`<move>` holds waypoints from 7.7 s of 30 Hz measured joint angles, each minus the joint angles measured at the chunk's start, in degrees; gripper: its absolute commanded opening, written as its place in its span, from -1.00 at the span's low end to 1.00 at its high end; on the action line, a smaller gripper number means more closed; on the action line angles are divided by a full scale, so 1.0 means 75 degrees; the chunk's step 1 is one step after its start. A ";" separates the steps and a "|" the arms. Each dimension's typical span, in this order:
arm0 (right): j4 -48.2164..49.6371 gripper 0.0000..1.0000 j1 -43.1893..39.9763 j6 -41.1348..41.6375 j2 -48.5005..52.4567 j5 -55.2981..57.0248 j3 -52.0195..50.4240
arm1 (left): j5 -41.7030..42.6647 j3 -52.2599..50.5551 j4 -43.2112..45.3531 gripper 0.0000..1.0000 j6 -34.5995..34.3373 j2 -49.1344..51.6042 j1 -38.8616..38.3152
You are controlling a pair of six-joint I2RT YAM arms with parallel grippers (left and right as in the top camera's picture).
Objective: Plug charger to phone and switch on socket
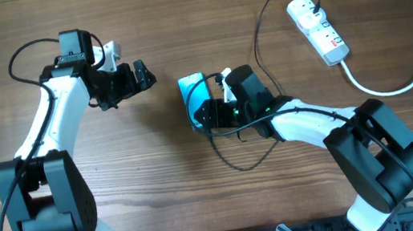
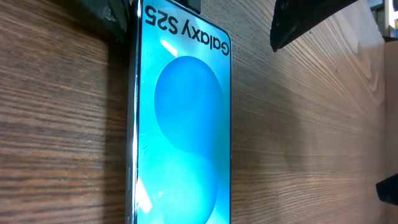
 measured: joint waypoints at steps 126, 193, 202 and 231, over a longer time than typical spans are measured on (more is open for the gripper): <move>-0.6814 0.99 -0.5960 -0.4552 0.1172 0.3608 0.6344 | -0.0079 0.0000 0.0003 1.00 0.0000 0.0000 0.0000; -0.7058 0.99 -0.5960 -0.4555 0.1180 0.3523 0.6312 | -0.2480 -0.6790 0.5546 1.00 -0.1209 -0.8457 -0.0064; -0.7058 0.99 -0.5960 -0.4555 0.1180 0.3520 0.6312 | -0.2632 -0.8620 0.6228 1.00 -0.2110 -1.0681 -0.0064; -0.7058 1.00 -0.5960 -0.4555 0.1180 0.3520 0.6312 | -0.2879 -0.9795 0.5161 1.00 -0.2221 -1.3755 -0.0064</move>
